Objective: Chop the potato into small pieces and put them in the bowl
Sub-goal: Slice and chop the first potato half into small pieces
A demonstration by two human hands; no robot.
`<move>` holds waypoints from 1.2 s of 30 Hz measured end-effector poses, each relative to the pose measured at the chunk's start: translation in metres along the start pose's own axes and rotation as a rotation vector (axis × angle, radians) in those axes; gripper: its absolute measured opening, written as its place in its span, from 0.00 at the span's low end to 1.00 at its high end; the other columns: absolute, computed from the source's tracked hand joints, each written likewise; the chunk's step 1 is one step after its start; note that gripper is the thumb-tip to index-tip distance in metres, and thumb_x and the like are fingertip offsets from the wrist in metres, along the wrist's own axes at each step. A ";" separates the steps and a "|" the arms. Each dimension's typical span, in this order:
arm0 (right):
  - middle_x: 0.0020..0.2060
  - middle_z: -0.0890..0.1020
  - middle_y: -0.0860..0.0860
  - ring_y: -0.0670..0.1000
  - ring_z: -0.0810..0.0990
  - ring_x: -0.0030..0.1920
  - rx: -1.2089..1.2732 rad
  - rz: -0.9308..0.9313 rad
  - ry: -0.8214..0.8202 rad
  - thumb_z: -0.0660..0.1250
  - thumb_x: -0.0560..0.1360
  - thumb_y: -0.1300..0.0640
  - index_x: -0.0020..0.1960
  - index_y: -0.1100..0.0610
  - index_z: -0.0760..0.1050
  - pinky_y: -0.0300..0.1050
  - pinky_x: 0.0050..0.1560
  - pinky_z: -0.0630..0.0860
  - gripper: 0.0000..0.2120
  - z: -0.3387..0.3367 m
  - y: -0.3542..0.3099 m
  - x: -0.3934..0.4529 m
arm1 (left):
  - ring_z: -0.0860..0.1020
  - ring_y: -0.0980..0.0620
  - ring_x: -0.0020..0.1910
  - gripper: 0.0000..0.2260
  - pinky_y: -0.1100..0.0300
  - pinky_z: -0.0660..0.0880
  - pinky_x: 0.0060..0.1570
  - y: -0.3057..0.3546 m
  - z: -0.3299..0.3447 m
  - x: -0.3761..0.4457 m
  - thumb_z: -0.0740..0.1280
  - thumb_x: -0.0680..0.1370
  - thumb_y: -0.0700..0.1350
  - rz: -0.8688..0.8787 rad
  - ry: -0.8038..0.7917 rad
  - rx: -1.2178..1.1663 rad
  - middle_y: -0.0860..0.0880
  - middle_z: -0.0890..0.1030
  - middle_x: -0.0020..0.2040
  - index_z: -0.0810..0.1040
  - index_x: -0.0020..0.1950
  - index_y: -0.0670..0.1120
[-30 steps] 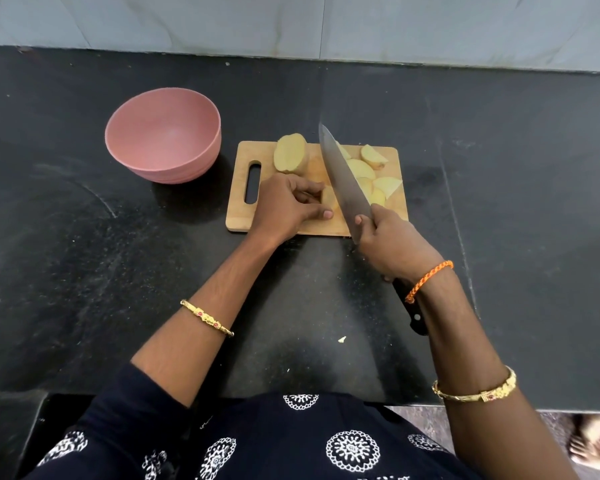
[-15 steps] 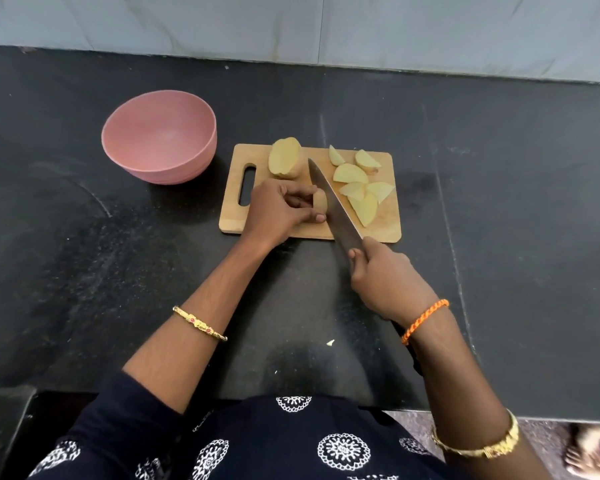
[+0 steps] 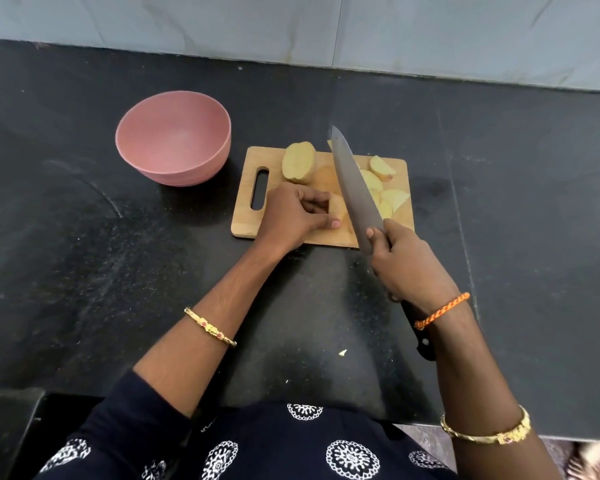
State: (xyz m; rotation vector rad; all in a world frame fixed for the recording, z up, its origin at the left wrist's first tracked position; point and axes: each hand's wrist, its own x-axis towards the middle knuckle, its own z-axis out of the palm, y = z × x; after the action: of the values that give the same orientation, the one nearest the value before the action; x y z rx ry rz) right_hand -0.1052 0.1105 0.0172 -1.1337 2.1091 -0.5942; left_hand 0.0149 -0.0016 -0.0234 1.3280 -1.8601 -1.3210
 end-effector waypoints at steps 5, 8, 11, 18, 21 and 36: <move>0.33 0.72 0.51 0.50 0.70 0.31 -0.010 -0.011 -0.017 0.54 0.81 0.51 0.37 0.50 0.63 0.50 0.37 0.74 0.14 0.004 -0.004 0.003 | 0.80 0.62 0.42 0.22 0.74 0.75 0.45 -0.002 0.000 0.001 0.79 0.63 0.41 0.016 0.007 -0.004 0.50 0.83 0.46 0.81 0.56 0.41; 0.33 0.71 0.50 0.48 0.70 0.31 -0.038 -0.012 -0.018 0.53 0.82 0.52 0.36 0.47 0.61 0.45 0.32 0.72 0.15 0.009 -0.007 0.005 | 0.79 0.63 0.41 0.22 0.74 0.75 0.45 -0.002 0.000 0.000 0.79 0.63 0.40 0.032 0.012 -0.010 0.49 0.83 0.48 0.80 0.56 0.40; 0.33 0.71 0.51 0.49 0.70 0.31 -0.071 -0.017 0.007 0.53 0.82 0.52 0.38 0.49 0.63 0.42 0.29 0.68 0.13 0.010 -0.008 0.006 | 0.80 0.61 0.41 0.22 0.74 0.75 0.45 -0.002 0.001 0.000 0.79 0.63 0.40 0.040 0.017 -0.011 0.48 0.83 0.47 0.81 0.55 0.40; 0.35 0.71 0.51 0.48 0.70 0.33 -0.109 -0.011 0.002 0.53 0.82 0.53 0.46 0.56 0.66 0.42 0.28 0.65 0.10 0.010 -0.008 0.008 | 0.81 0.59 0.43 0.22 0.71 0.76 0.47 -0.004 0.001 -0.001 0.79 0.63 0.41 0.047 0.026 -0.010 0.50 0.83 0.47 0.81 0.55 0.41; 0.34 0.71 0.52 0.49 0.69 0.32 -0.126 -0.010 0.032 0.53 0.82 0.53 0.46 0.57 0.65 0.42 0.29 0.64 0.09 0.014 -0.009 0.010 | 0.81 0.58 0.44 0.21 0.70 0.77 0.48 -0.004 0.002 -0.002 0.79 0.63 0.41 0.060 0.030 -0.001 0.49 0.84 0.48 0.82 0.55 0.41; 0.43 0.74 0.60 0.61 0.73 0.43 -0.197 0.080 -0.013 0.53 0.81 0.52 0.51 0.57 0.65 0.51 0.45 0.73 0.08 0.032 -0.007 -0.002 | 0.79 0.61 0.45 0.19 0.80 0.71 0.46 -0.004 0.002 -0.002 0.77 0.67 0.37 0.080 0.029 0.036 0.47 0.83 0.51 0.81 0.57 0.41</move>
State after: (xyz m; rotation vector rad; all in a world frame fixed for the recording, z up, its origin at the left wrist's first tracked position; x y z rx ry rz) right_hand -0.0774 0.1059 0.0008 -1.1488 2.2279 -0.3468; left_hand 0.0155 0.0010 -0.0274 1.2702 -1.9052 -1.2275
